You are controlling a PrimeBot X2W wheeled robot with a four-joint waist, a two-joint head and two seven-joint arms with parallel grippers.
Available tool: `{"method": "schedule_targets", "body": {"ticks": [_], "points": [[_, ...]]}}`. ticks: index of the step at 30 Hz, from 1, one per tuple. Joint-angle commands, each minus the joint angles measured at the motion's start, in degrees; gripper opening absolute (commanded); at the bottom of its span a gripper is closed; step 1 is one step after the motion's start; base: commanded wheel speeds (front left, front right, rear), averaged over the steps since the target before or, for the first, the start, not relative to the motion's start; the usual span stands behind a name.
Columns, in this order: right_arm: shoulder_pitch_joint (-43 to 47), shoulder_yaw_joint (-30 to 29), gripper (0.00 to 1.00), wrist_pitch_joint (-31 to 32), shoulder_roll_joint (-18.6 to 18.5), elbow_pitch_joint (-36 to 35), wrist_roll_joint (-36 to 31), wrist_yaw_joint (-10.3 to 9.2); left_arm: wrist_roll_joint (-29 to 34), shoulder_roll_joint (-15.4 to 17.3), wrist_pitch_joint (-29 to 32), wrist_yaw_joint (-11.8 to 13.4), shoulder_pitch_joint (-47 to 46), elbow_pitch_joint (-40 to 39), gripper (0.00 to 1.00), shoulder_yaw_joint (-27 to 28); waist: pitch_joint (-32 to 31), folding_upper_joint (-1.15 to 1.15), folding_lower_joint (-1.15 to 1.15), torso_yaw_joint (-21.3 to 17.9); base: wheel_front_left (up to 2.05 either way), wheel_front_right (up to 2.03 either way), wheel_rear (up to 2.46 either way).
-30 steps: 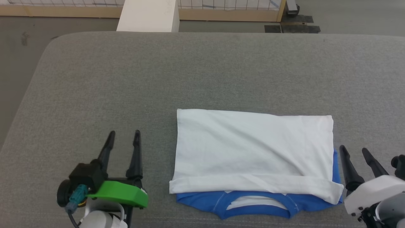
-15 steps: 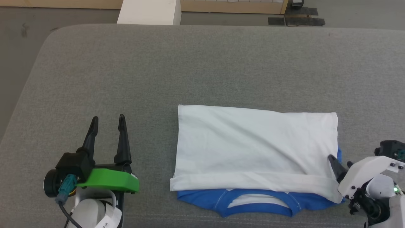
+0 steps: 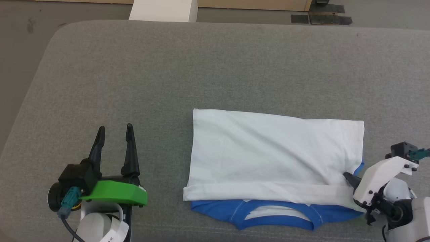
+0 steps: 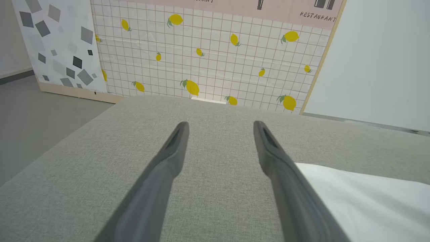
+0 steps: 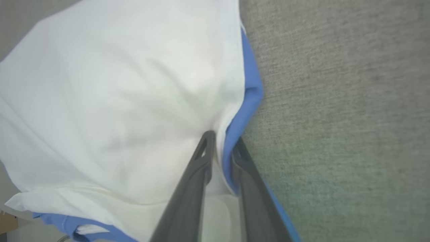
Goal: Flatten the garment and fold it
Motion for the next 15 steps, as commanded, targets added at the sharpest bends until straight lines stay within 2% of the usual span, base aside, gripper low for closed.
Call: {"method": "schedule_targets", "body": {"ticks": [1,4,7,15], "points": [[1.08,0.45,0.0,-0.48,1.21,0.09,0.09,-0.08,0.56,-0.29,-0.26,-0.51,0.31,0.15,1.0,0.42,-0.12,0.0,0.0,-0.11,0.0,0.0,0.0],[1.36,-0.74,0.0,-2.54,1.21,-1.79,-0.23,-0.08,0.71,-0.43,-0.26,-0.73,0.54,0.17,1.0,0.85,-0.3,0.0,0.0,-0.27,0.0,0.0,0.0],[1.92,-3.5,0.0,-4.76,1.21,-3.97,-3.46,-0.08,0.86,-0.51,-0.26,-0.89,0.7,0.16,1.0,1.16,-0.49,0.0,0.0,-0.44,0.0,0.0,0.0],[3.74,-16.49,0.0,-8.93,1.21,-10.25,-16.07,-0.08,1.09,-0.64,-0.26,-1.31,0.94,0.14,1.0,1.15,-0.73,0.0,0.0,-0.66,0.0,0.0,0.0]]}}
